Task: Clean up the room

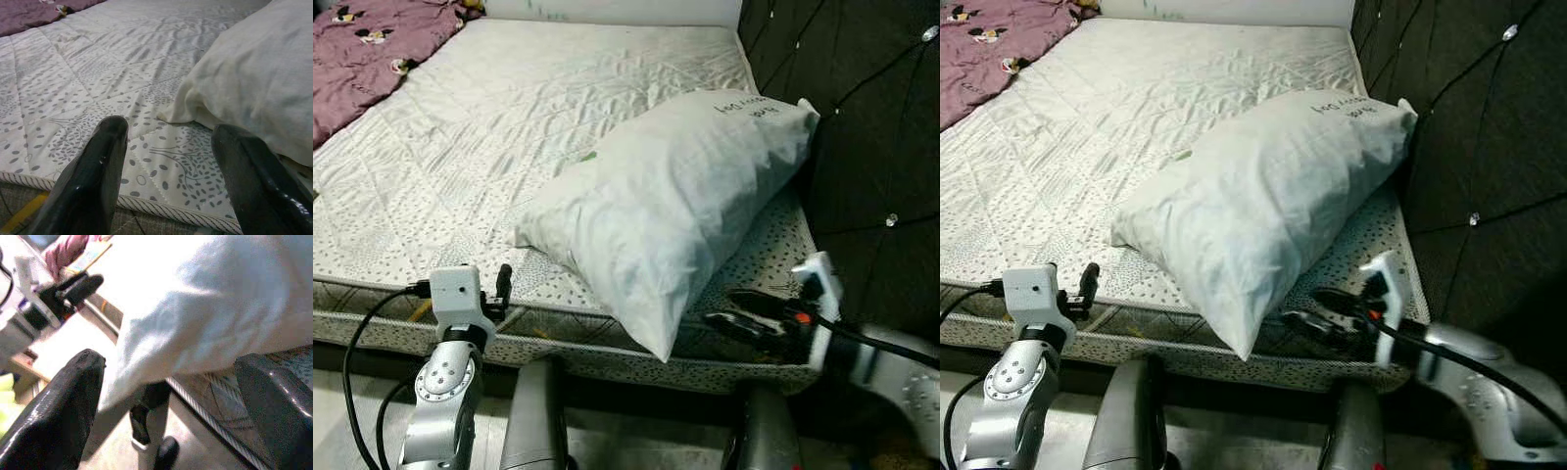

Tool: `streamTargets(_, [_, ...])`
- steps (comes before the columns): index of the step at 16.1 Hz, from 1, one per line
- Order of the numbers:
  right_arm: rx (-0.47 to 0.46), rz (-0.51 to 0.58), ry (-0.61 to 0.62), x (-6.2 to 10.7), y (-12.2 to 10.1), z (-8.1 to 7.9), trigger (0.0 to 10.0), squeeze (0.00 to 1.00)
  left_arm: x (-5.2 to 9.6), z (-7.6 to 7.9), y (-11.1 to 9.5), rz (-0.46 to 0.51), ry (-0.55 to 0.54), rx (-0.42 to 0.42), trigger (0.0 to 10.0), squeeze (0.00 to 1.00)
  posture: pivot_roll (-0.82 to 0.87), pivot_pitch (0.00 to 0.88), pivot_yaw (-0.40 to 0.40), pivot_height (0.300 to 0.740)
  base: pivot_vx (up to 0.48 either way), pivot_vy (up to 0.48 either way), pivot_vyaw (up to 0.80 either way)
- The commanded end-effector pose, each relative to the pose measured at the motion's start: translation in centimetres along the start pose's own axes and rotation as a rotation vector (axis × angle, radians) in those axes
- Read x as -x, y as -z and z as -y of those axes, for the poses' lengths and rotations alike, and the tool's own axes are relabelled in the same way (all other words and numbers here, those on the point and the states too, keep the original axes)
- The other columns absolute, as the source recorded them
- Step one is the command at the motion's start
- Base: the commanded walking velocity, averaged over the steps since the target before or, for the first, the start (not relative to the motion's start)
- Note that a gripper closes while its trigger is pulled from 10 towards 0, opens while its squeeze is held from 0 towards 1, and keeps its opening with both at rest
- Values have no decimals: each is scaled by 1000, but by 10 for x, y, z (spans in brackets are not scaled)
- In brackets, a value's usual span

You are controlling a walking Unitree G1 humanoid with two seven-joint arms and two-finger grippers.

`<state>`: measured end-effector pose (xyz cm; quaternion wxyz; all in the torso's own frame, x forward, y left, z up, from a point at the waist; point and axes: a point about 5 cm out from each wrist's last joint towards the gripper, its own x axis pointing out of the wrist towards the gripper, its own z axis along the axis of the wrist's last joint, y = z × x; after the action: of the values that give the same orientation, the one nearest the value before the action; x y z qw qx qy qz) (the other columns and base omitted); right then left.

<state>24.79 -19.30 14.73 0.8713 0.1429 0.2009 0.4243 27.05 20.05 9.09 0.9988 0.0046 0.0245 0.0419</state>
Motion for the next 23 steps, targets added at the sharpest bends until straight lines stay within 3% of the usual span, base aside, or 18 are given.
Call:
streamTargets(1, [-9,68,101,-13,-3,3,10000,0,-2,1,2,-5,14,-3,10000,0,-51,17,32,484,0,0,0])
streamTargets(2, [-58,141,179,-27,0,4,10000,0,-3,2,0,1,16,-1,10000,0,-49,14,33,484,0,0,0])
streamTargets(6, [-36,112,163,-48,15,-13,10000,0,-5,3,-1,8,21,-2,10000,0,-40,8,33,484,0,0,0])
streamTargets(10, [-35,9,138,-47,25,-19,10000,0,-6,3,0,4,22,0,10000,0,-43,6,30,484,0,0,0])
streamTargets(14, [-81,80,91,-66,10,-33,10000,0,-7,5,0,8,29,0,10000,0,-39,0,28,484,0,0,0])
streamTargets(17, [-88,70,90,-80,9,-40,10000,0,-7,6,-1,13,33,1,10000,0,-29,0,26,484,0,0,0])
streamTargets(20, [-88,41,153,-90,10,-39,10000,0,-7,6,-1,13,33,2,10000,0,-28,0,24,484,0,0,0])
streamTargets(23, [-62,78,308,-102,4,-23,10000,0,-8,7,-2,19,28,3,10000,0,-20,0,20,484,0,0,0])
